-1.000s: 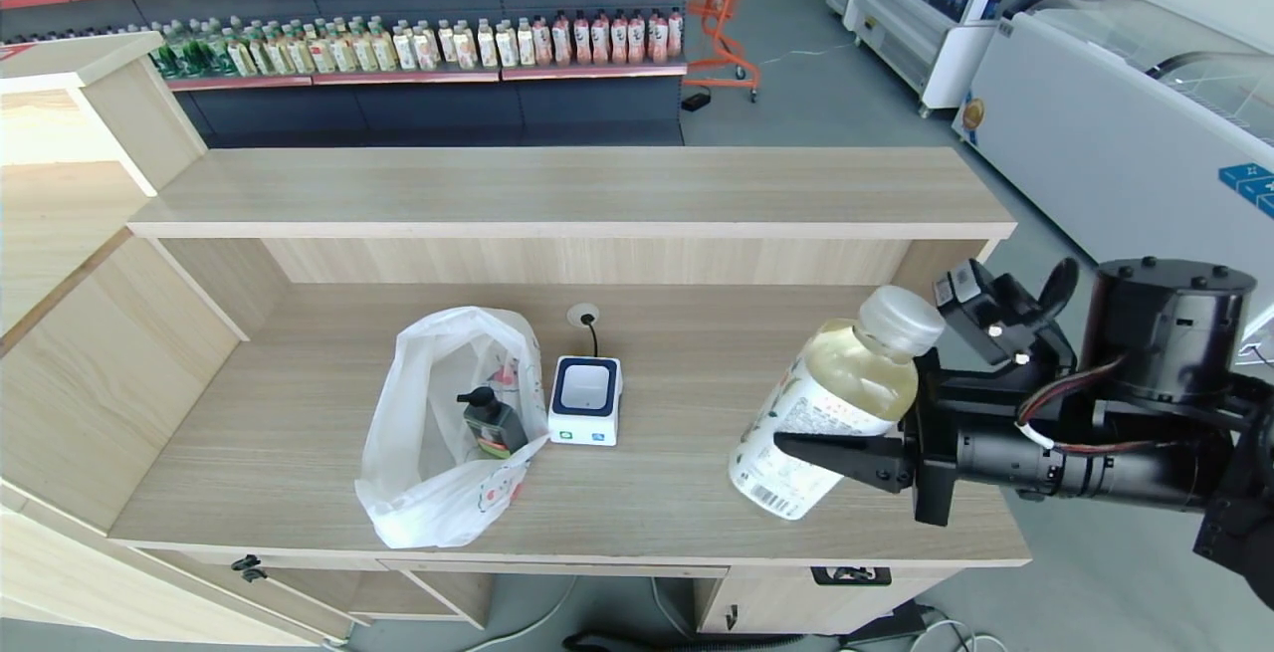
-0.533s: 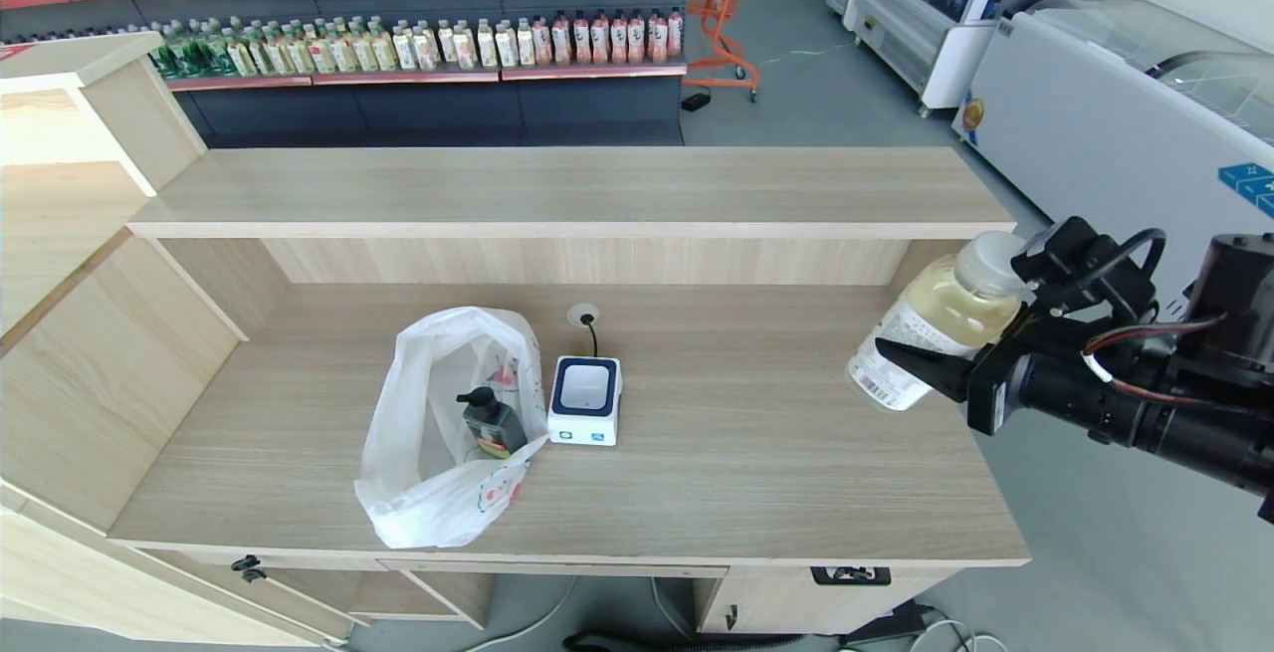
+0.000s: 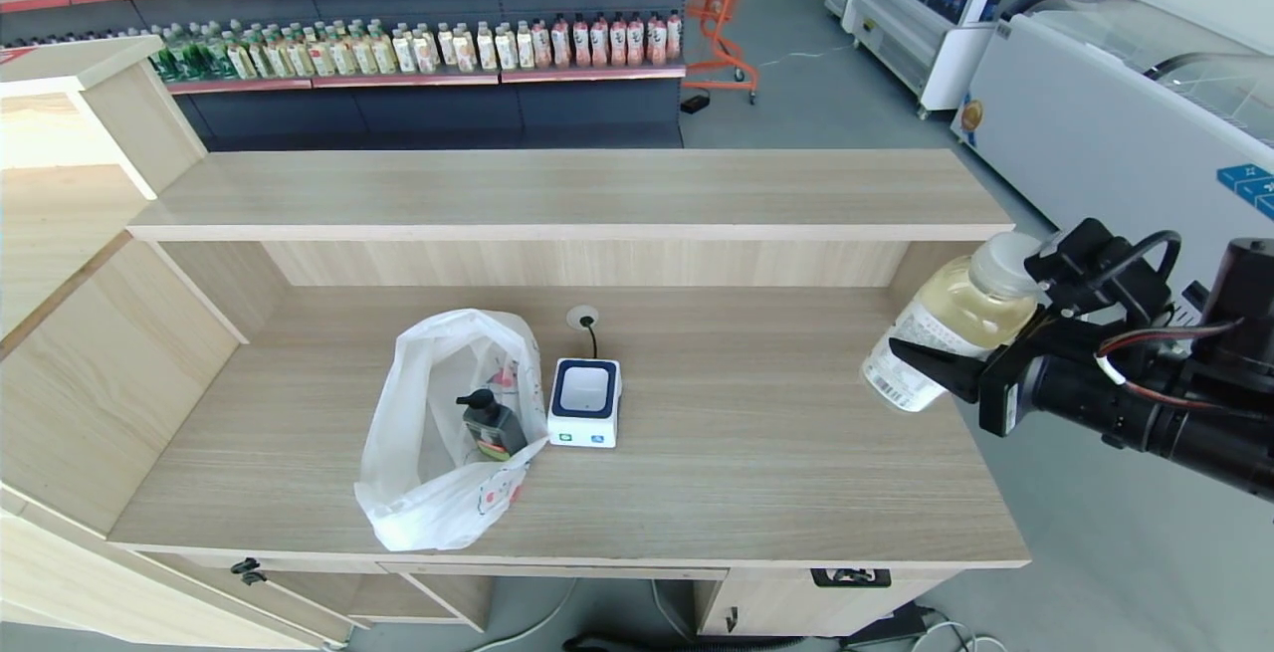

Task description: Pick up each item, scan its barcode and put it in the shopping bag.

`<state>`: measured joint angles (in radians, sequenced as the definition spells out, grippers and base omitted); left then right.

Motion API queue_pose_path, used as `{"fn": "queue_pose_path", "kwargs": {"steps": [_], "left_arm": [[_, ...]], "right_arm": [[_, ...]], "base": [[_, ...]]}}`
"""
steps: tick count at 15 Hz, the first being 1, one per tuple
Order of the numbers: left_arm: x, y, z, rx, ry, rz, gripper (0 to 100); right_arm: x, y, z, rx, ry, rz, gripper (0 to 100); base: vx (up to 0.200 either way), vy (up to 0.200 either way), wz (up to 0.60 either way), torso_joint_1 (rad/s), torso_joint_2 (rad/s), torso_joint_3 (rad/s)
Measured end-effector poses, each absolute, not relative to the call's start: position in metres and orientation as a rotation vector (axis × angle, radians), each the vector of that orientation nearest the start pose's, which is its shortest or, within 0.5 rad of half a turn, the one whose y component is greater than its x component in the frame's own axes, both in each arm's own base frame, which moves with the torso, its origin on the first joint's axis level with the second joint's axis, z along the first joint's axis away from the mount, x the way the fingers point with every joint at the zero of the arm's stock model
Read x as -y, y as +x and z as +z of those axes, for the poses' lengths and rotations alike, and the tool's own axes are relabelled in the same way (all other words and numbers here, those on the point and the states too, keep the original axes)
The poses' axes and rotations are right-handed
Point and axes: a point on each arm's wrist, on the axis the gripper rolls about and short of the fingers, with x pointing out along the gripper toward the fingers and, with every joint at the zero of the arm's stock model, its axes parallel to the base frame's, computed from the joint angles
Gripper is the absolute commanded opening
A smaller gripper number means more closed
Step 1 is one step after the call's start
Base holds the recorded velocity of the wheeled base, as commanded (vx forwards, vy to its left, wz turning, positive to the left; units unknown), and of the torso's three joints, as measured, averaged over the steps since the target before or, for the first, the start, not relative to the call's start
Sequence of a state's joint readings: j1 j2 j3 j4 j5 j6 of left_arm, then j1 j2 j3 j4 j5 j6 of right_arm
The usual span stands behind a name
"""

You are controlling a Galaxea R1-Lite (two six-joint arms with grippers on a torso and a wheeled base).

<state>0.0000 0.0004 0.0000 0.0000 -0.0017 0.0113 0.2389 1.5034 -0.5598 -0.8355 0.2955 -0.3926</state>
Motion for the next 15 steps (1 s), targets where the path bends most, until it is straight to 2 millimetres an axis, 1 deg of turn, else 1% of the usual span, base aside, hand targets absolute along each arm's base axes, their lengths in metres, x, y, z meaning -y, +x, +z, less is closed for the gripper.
{"fn": "queue_pose_path", "kwargs": {"steps": [7, 13, 15], "left_arm": [[0.0, -0.023, 0.075, 0.0, 0.011, -0.001, 100], [0.0, -0.023, 0.075, 0.0, 0.015, 0.0, 100], [0.0, -0.023, 0.075, 0.0, 0.014, 0.0, 100]], "right_arm": [[-0.062, 0.228, 0.191, -0.037, -0.267, 0.546, 0], [-0.058, 0.224, 0.181, -0.09, -0.219, 0.538, 0], [-0.057, 0.221, 0.176, -0.119, -0.195, 0.533, 0]], "base": [[0.0, 0.2, 0.0, 0.005, 0.01, 0.0], [0.0, 0.2, 0.0, 0.002, 0.0, 0.006], [0.0, 0.0, 0.0, 0.0, 0.0, 0.0]]}}
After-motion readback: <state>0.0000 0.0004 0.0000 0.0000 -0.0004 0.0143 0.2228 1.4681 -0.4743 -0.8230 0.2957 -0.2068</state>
